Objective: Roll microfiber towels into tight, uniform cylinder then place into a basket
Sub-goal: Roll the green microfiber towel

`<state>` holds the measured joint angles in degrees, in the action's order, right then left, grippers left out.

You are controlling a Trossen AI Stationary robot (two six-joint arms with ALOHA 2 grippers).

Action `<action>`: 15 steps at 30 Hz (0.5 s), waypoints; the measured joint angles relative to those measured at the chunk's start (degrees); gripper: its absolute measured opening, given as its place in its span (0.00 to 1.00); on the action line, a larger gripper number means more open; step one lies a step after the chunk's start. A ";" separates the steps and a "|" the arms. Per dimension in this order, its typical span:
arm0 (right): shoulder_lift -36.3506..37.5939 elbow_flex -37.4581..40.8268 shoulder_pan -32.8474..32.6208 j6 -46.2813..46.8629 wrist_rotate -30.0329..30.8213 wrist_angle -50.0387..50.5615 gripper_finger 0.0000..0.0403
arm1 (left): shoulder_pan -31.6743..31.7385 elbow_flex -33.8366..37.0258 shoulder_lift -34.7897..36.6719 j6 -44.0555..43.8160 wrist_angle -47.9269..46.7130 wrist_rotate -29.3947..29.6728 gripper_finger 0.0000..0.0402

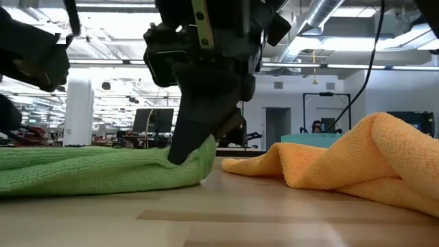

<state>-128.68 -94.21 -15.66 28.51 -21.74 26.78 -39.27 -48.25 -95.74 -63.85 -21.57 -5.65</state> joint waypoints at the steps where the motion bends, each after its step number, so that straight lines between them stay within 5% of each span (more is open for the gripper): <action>1: 0.00 0.00 0.21 0.01 -0.42 -0.03 0.03 | -0.27 0.00 0.00 1.52 0.60 0.20 0.21; 15: 0.00 -0.11 4.46 0.03 -7.01 -3.69 0.03 | -8.08 -0.44 -0.04 22.64 6.03 18.91 0.17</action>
<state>-128.68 -94.32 -11.20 28.53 -28.75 23.09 -47.35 -48.69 -95.79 -41.21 -15.53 13.27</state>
